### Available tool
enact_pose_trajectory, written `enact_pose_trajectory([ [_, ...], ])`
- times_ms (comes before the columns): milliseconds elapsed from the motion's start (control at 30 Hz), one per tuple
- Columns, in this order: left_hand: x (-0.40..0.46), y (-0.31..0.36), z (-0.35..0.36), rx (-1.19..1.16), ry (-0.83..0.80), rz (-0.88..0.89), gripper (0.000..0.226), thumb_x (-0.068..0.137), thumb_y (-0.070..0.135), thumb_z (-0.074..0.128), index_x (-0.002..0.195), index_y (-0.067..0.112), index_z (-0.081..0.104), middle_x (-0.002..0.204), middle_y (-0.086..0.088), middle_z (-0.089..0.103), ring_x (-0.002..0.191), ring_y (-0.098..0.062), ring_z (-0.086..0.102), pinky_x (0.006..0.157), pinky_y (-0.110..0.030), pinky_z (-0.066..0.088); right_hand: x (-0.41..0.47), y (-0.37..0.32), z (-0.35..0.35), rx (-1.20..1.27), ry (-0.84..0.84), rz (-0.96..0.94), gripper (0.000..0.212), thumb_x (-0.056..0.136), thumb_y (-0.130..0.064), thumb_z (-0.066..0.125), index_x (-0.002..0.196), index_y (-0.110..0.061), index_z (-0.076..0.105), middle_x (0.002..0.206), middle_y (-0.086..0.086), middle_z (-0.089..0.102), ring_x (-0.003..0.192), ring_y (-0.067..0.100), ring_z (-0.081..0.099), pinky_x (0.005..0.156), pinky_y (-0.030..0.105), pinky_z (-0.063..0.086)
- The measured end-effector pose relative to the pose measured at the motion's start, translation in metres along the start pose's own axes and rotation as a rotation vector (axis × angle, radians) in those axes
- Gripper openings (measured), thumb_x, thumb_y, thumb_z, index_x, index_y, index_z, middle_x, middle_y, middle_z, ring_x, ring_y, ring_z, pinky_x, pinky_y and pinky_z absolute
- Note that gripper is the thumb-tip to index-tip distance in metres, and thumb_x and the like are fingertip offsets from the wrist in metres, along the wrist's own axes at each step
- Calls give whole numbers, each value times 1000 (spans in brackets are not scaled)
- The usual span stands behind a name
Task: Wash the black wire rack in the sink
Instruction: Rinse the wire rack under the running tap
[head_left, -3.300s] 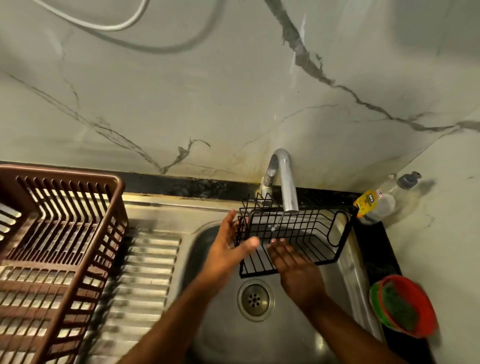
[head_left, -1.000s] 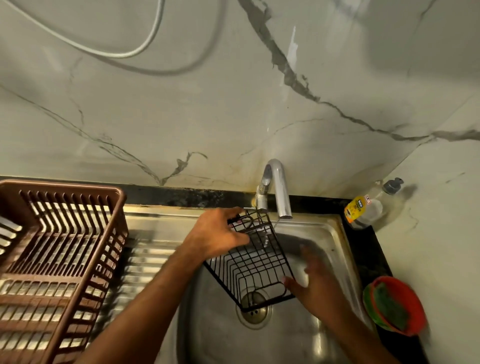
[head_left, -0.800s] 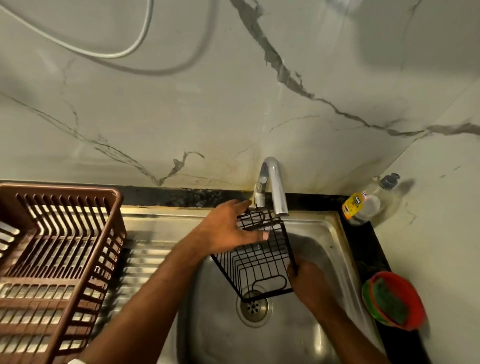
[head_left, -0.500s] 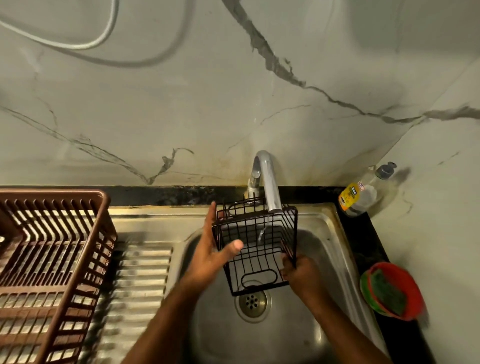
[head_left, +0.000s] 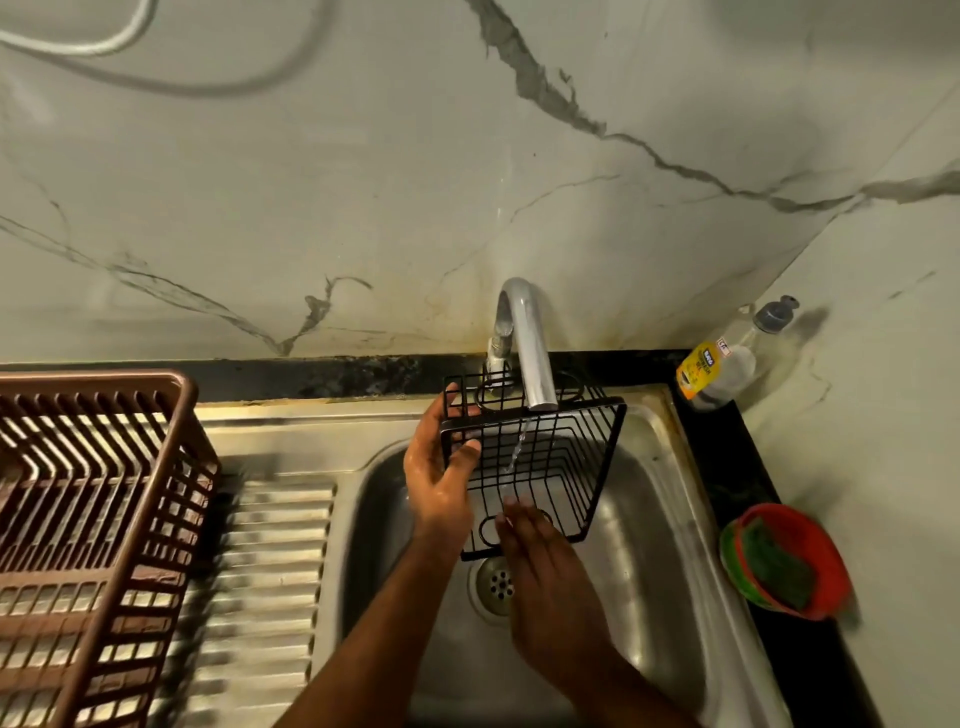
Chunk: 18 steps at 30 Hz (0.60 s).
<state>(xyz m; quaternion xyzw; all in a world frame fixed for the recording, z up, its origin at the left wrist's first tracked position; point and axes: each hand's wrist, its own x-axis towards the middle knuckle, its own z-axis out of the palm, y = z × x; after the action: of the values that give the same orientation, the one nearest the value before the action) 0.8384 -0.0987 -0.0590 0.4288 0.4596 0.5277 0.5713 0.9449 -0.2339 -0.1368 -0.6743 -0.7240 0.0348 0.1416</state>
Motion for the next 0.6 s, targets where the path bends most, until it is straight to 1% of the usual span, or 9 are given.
enact_pose_trajectory([
  [67,-6,1,3,-3,4,15,55,82,6,58,136,19,55,124,-3,71,118,-17,65,92,-20,54,15,8,13,-50,-134,187,87,82,-22,57,157,3,20,168,20,3,152,41,20,120,51,26],
  [133,-11,6,6,11,0,66,52,80,1,54,128,22,56,114,16,74,111,-5,67,88,-17,54,32,11,16,-108,-251,391,105,79,-32,73,155,10,13,165,29,1,152,47,8,122,59,21],
  [233,-10,10,9,-3,14,108,52,77,4,59,126,19,60,110,12,74,107,-8,68,89,-21,54,45,-6,20,-153,-349,476,106,83,-32,72,152,13,6,158,40,-10,148,56,-8,122,62,0],
  [300,-9,12,10,-28,15,111,53,73,12,61,125,21,65,109,3,74,105,-13,67,90,-24,54,53,-24,28,-108,-395,480,101,78,-30,75,151,14,21,156,45,4,146,60,2,122,62,-2],
  [367,-8,14,10,-28,0,96,57,72,7,61,129,7,63,111,-16,72,102,-16,67,89,-27,55,57,-35,36,-78,-390,371,97,71,-35,80,146,10,39,152,42,29,144,55,19,119,57,5],
  [433,-4,12,7,-41,-22,92,64,70,5,62,132,-11,55,115,-37,63,103,-18,66,92,-34,58,54,-32,36,-54,-362,155,88,75,-43,70,145,2,43,152,31,40,143,48,30,119,51,14],
  [500,0,9,3,-46,-21,80,73,68,15,65,134,-15,53,117,-41,62,105,-28,67,96,-47,55,46,-17,34,-3,-371,-96,72,86,-35,49,152,-8,38,161,19,30,151,38,24,124,49,22],
  [533,1,7,2,-30,-17,76,75,67,18,64,134,-14,54,117,-41,62,106,-35,67,97,-50,54,46,-9,30,24,-431,-192,67,89,-29,47,154,-12,37,164,14,25,154,32,17,124,49,21],
  [600,0,5,1,28,-16,73,73,68,17,64,135,-12,57,117,-39,66,108,-39,68,96,-45,56,48,9,24,-28,-472,-310,69,89,-23,52,155,-17,34,167,9,15,155,27,7,125,49,13],
])
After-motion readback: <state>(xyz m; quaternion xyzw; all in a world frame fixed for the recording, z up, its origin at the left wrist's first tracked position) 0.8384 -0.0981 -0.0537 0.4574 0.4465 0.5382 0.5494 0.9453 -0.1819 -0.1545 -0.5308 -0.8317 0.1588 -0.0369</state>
